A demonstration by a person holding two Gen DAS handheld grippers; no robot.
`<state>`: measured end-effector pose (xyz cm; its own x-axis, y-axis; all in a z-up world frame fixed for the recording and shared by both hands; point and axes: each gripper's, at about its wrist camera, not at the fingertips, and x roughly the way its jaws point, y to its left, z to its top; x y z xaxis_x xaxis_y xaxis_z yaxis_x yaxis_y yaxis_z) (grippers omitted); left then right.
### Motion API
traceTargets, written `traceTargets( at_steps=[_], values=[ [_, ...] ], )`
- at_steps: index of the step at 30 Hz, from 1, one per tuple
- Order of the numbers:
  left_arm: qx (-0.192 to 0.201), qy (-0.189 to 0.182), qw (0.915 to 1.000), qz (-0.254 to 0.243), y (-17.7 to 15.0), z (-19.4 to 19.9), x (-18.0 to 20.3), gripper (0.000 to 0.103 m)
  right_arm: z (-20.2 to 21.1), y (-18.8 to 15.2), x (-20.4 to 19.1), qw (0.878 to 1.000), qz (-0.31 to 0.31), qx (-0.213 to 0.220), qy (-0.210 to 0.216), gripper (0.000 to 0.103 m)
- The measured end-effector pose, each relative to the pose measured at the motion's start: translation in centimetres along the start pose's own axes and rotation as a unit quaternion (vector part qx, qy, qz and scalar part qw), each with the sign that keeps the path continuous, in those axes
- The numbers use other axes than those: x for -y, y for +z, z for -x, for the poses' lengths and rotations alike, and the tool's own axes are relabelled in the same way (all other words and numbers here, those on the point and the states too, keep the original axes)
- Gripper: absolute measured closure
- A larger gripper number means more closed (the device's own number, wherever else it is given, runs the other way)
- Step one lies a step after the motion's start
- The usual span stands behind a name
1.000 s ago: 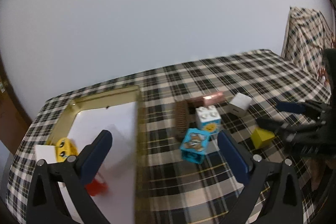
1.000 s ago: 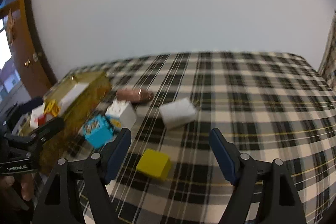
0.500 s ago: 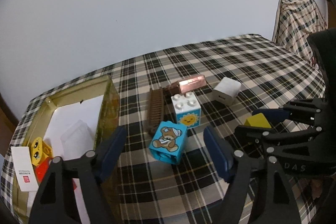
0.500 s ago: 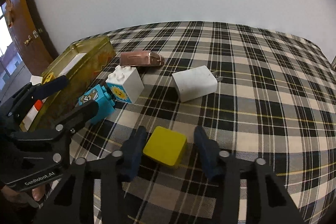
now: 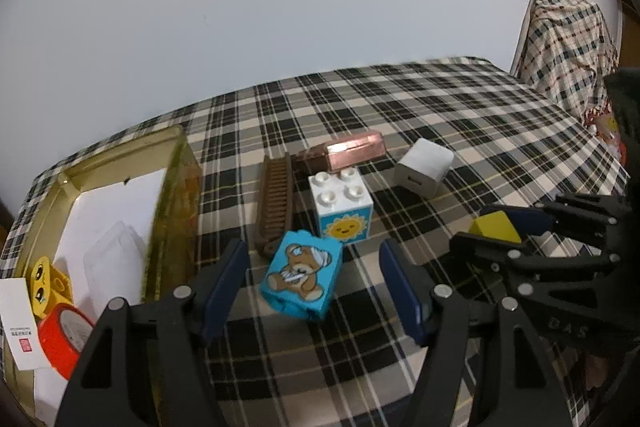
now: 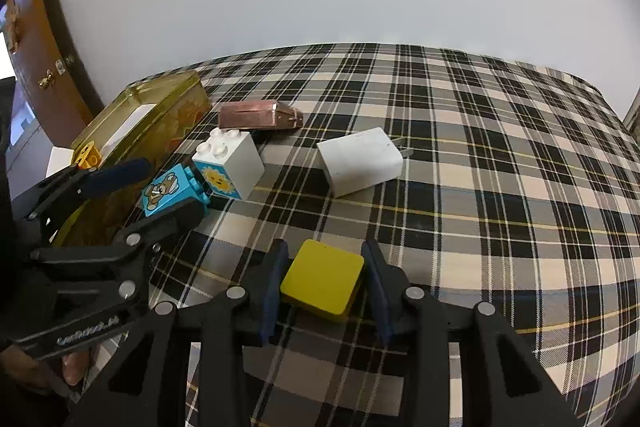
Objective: Organize rigid objects
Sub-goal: 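Grasp the blue teddy-bear block with the left tool while the right tool grasps the yellow cube, then carry the blue block with the left tool while the right tool carries the yellow cube toward the tray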
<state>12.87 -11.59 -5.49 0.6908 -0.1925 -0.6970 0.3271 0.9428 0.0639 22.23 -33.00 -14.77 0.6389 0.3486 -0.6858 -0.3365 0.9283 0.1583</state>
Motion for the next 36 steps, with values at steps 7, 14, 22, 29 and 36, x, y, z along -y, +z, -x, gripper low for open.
traceTargets(
  at_steps=[7, 14, 22, 29, 36],
  values=[
    [-0.021, -0.016, 0.9996, -0.013, 0.2, -1.0, 0.7, 0.066, 0.5, -0.2, 0.4, 1.0, -0.01, 0.006, -0.005, 0.062],
    [-0.007, -0.038, 0.9992, -0.012, 0.0, -0.3, 0.3, 0.072, 1.0, -0.3, 0.1, 1.0, -0.006, 0.02, -0.016, 0.062],
    [0.026, -0.035, 0.999, 0.008, -0.5, 1.3, -0.6, 0.072, 2.0, -0.3, -0.2, 0.999, -0.001, 0.045, -0.024, 0.062],
    [0.06, -0.011, 0.998, 0.017, -0.8, 2.8, -0.8, 0.072, 2.6, -0.6, -0.2, 0.998, -0.006, 0.061, -0.027, 0.062],
    [0.08, 0.001, 0.9963, 0.03, -1.1, 3.8, -1.2, 0.072, 3.2, -0.8, 0.2, 0.997, -0.013, 0.074, -0.025, 0.062]
  ],
)
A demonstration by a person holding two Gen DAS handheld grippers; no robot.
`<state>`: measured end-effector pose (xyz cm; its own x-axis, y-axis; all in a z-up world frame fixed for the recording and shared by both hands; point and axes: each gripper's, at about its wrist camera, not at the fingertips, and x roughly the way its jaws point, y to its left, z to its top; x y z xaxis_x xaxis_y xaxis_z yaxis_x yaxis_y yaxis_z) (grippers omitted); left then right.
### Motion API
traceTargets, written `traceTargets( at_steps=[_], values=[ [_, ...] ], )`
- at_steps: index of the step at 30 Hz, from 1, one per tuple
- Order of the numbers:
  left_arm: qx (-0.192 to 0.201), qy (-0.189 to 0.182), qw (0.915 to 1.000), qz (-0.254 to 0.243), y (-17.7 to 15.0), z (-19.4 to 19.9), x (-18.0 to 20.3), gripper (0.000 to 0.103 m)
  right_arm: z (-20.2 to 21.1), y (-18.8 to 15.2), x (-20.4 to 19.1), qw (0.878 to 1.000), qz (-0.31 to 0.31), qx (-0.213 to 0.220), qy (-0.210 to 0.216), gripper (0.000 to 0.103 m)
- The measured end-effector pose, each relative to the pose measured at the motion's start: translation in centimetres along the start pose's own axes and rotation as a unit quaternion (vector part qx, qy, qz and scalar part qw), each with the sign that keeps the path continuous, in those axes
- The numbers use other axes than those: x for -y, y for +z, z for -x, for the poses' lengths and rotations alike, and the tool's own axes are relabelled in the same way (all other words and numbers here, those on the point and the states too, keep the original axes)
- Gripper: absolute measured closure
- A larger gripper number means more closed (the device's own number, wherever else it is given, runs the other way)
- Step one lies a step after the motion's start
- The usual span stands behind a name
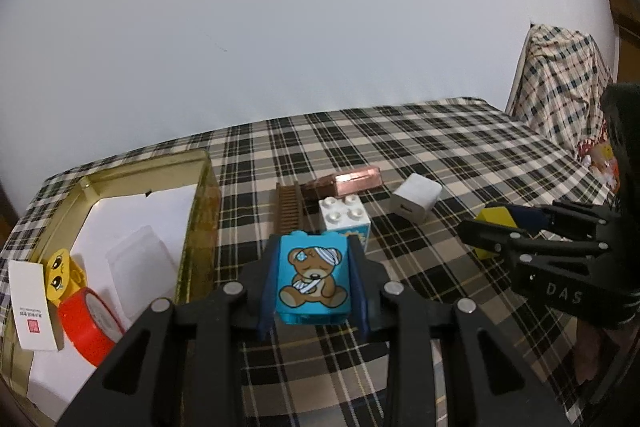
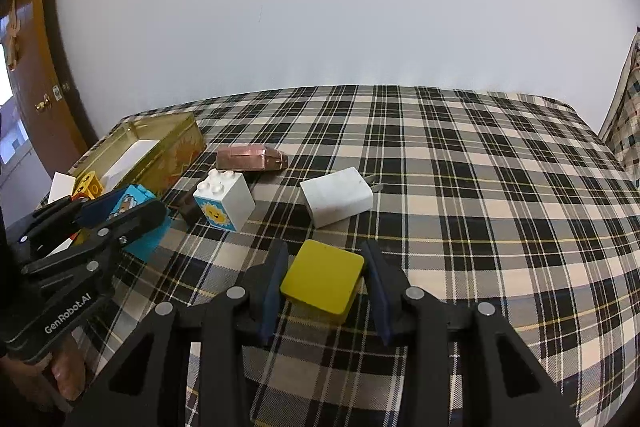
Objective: Organize rigid objects
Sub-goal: 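Carry the blue block with the left tool while the right tool carries the yellow cube toward the tray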
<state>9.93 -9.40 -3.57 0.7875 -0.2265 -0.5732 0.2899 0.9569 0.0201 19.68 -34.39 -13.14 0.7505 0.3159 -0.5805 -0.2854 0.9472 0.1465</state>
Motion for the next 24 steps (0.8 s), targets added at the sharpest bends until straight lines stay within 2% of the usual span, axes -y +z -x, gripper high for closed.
traceTargets(
  at_steps=[24],
  values=[
    [0.051, 0.038, 0.9978, 0.017, -0.5, 2.0, -0.1, 0.072, 2.3, -0.4, 0.1, 0.999, 0.0, 0.043, -0.012, 0.062]
  ],
)
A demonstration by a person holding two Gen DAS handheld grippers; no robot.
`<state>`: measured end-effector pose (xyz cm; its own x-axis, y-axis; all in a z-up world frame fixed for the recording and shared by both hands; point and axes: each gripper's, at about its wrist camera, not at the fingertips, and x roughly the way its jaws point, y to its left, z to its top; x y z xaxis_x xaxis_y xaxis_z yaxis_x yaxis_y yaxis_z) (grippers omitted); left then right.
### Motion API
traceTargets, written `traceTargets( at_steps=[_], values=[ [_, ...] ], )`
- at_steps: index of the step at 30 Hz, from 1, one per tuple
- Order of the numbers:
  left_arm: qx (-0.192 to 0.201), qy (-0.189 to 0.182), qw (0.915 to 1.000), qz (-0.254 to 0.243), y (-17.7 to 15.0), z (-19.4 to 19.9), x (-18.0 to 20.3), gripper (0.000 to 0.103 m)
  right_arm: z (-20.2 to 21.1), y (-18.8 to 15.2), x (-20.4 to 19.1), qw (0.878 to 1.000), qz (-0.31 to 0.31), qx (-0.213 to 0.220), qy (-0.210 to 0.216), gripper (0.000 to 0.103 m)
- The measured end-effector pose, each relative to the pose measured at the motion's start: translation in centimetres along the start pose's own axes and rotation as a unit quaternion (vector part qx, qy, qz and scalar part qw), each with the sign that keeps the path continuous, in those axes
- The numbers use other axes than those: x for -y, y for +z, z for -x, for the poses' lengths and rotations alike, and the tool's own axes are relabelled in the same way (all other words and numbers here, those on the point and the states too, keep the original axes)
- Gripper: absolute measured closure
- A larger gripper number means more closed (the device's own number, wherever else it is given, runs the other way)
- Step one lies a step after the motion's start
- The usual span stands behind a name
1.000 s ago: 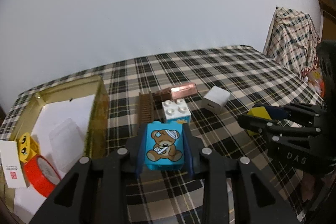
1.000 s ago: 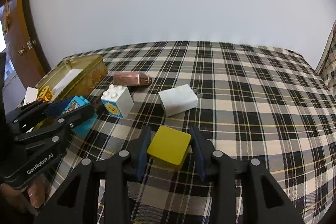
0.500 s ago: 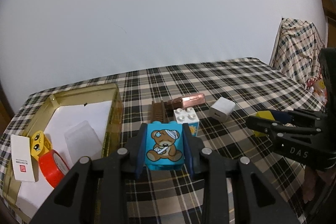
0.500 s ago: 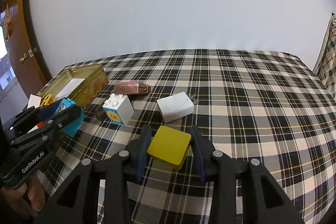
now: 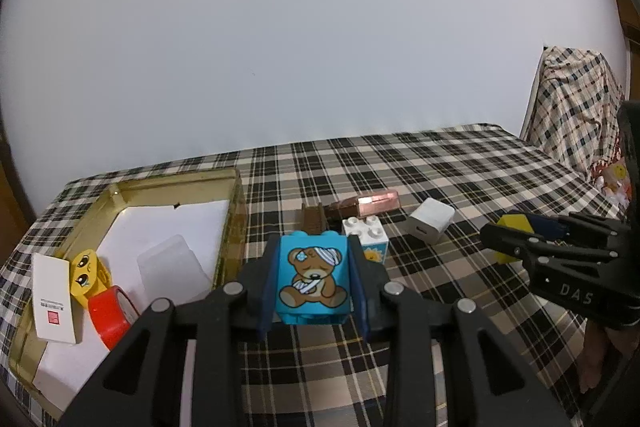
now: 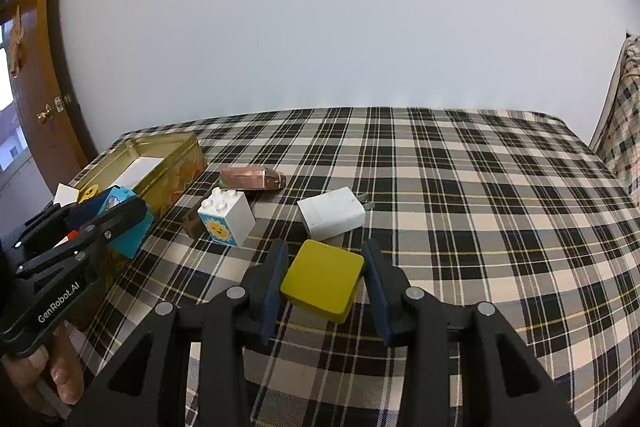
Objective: Organize rigid objects
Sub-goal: 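Carry the blue block with the left tool while the right tool carries the yellow cube toward the tray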
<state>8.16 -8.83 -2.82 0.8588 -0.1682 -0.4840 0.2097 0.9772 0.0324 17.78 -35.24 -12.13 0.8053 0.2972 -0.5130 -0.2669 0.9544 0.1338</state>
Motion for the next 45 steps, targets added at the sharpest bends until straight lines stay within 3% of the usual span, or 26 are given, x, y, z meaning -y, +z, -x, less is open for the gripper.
traceTargets(
  at_steps=[45],
  values=[
    [0.062, 0.026, 0.9976, 0.015, -0.6, 2.7, -0.5, 0.072, 3.8, -0.4, -1.1, 0.993, 0.01, 0.113, -0.028, 0.062]
  ],
)
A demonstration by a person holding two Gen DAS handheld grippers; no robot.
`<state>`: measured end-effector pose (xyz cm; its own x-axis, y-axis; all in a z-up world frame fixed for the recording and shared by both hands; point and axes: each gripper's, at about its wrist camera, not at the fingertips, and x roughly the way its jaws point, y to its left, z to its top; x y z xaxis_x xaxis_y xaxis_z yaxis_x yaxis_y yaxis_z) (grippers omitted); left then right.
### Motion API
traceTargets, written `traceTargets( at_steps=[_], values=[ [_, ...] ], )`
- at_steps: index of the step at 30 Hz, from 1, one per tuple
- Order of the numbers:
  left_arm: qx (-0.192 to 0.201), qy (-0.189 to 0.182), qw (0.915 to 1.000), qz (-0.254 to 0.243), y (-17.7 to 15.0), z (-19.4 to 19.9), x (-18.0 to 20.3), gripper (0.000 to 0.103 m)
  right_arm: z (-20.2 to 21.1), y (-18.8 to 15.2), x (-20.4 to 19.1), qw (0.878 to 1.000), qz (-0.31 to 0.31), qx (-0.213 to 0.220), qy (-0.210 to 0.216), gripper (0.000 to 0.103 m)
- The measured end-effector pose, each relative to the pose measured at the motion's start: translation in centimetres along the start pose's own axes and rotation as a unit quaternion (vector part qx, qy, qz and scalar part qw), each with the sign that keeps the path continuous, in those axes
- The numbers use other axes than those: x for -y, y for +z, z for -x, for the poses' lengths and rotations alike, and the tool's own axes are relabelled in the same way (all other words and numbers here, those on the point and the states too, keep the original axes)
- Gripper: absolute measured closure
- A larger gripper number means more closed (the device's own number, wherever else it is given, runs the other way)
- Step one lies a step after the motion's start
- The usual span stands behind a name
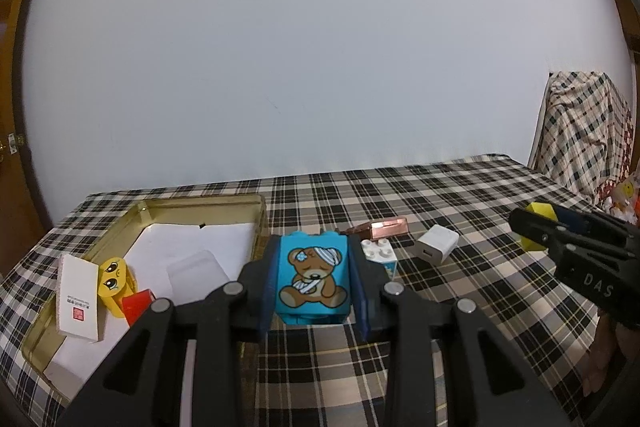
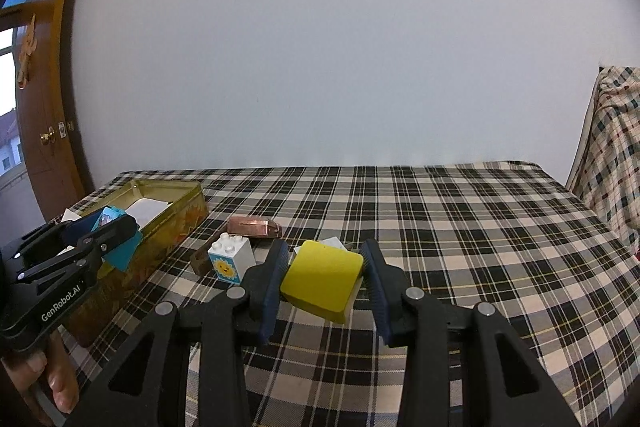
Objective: Organize rigid objects
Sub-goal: 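Carry the blue block with the left tool while the right tool carries the yellow cube toward the tray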
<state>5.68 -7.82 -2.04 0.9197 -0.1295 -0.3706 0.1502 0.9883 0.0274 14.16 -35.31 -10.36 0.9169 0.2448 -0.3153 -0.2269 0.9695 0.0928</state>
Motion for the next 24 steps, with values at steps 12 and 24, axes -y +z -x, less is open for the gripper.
traceTargets(
  at_steps=[12, 24],
  values=[
    [0.006, 0.003, 0.9999, 0.008, -0.1, 0.5, -0.3, 0.072, 1.5, -0.1, -1.1, 0.999, 0.018, 0.044, -0.001, 0.062],
    [0.004, 0.006, 0.9996, 0.027, -0.2, 0.8, -1.6, 0.072, -3.2, 0.0, -2.2, 0.994, 0.044, -0.079, 0.056, 0.058]
  ],
)
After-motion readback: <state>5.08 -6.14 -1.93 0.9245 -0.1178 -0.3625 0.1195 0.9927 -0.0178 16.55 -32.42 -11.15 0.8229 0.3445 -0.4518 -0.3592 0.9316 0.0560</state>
